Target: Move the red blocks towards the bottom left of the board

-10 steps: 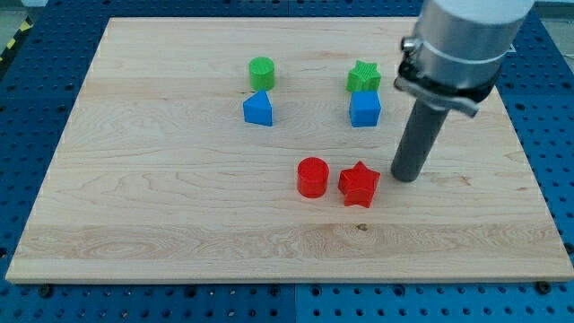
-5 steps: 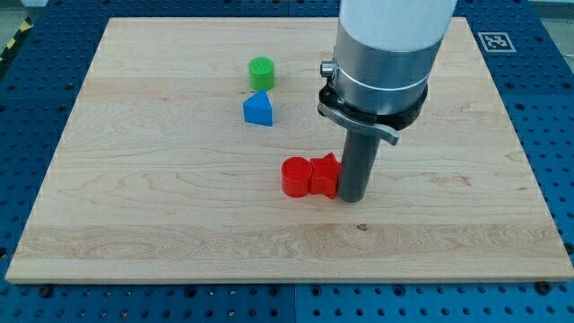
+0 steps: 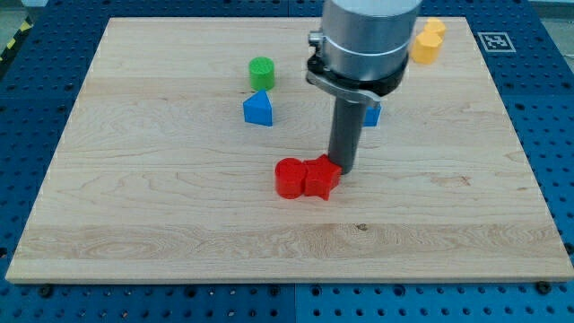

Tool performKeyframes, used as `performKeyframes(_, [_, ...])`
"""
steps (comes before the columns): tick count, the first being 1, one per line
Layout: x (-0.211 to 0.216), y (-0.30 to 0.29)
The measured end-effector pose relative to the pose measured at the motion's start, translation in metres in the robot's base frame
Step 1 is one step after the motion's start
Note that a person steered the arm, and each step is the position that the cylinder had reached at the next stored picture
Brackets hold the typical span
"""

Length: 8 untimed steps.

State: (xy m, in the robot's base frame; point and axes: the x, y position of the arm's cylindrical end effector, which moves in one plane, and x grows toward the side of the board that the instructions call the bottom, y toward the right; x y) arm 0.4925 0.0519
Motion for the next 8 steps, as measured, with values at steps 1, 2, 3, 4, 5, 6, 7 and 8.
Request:
performKeyframes(1, [0.006,-0.009])
performKeyframes(2, [0.023,-0.009])
performKeyframes(3, [0.025,-0.021])
performKeyframes(4, [0.027,-0.031])
performKeyframes(5, [0.037,-0.034])
performKeyframes(6, [0.049,-0.034])
performKeyframes(7, [0.051,-0.046])
performKeyframes(8, [0.051,-0.073])
